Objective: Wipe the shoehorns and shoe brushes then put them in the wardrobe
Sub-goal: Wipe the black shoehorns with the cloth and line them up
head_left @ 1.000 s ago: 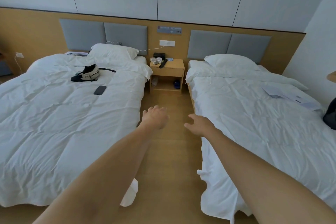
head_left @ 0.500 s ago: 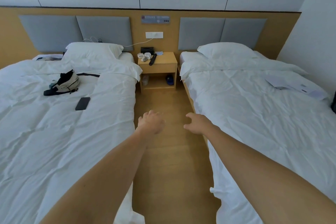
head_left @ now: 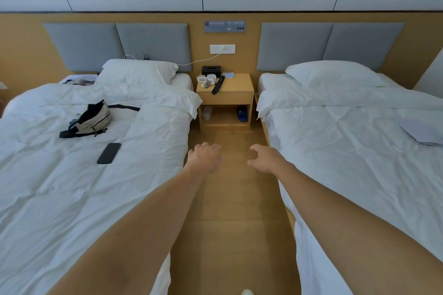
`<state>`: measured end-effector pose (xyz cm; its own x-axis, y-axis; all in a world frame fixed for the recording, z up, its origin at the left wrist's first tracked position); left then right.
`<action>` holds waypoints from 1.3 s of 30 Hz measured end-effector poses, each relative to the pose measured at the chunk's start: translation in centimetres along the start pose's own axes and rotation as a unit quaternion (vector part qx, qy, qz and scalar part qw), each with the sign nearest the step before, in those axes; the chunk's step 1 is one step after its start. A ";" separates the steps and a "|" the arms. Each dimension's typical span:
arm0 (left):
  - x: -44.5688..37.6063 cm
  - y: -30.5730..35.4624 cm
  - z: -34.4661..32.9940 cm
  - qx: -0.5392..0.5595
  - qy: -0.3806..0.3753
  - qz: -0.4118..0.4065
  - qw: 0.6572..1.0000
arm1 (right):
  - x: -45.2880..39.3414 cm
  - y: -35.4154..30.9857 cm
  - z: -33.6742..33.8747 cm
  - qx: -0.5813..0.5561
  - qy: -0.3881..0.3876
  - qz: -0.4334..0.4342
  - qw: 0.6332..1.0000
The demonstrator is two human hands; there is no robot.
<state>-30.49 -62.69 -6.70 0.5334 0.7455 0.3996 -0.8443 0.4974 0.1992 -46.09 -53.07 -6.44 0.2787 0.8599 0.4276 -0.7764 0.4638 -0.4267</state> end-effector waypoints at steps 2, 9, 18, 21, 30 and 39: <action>-3.3 1.1 1.4 0.001 -0.002 0.005 1.000 | -2.9 1.0 2.1 -0.002 -0.002 0.002 1.000; -14.2 4.0 4.5 0.004 -0.008 0.020 1.000 | -12.0 3.9 7.0 0.008 -0.020 0.003 1.000; -28.2 5.5 8.7 0.000 -0.008 -0.007 1.000 | -24.3 5.3 12.9 -0.004 -0.004 -0.005 1.000; -33.1 5.1 10.0 0.002 -0.006 -0.016 1.000 | -29.0 5.6 14.4 -0.003 -0.011 -0.019 1.000; -48.8 0.7 16.9 0.012 -0.038 -0.034 0.999 | -44.7 2.2 19.7 -0.006 -0.044 -0.053 0.998; -62.2 -4.1 22.7 0.025 -0.049 -0.018 0.998 | -57.7 -0.9 25.3 -0.014 -0.047 -0.060 0.997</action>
<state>-61.35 -121.18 -12.03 0.5575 0.6802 0.4760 -0.8279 0.4981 0.2578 -75.76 -108.49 -10.61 0.3145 0.7745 0.5489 -0.7241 0.5696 -0.3889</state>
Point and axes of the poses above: each hand's wrist, its own x-axis away from the middle knuckle, its own z-axis out of the back of the hand, y = z × x, the point moved 8 cm from there along -x, towards the middle knuckle, and after that the axes turned 11 degrees about -y, right-handed, at the moved point
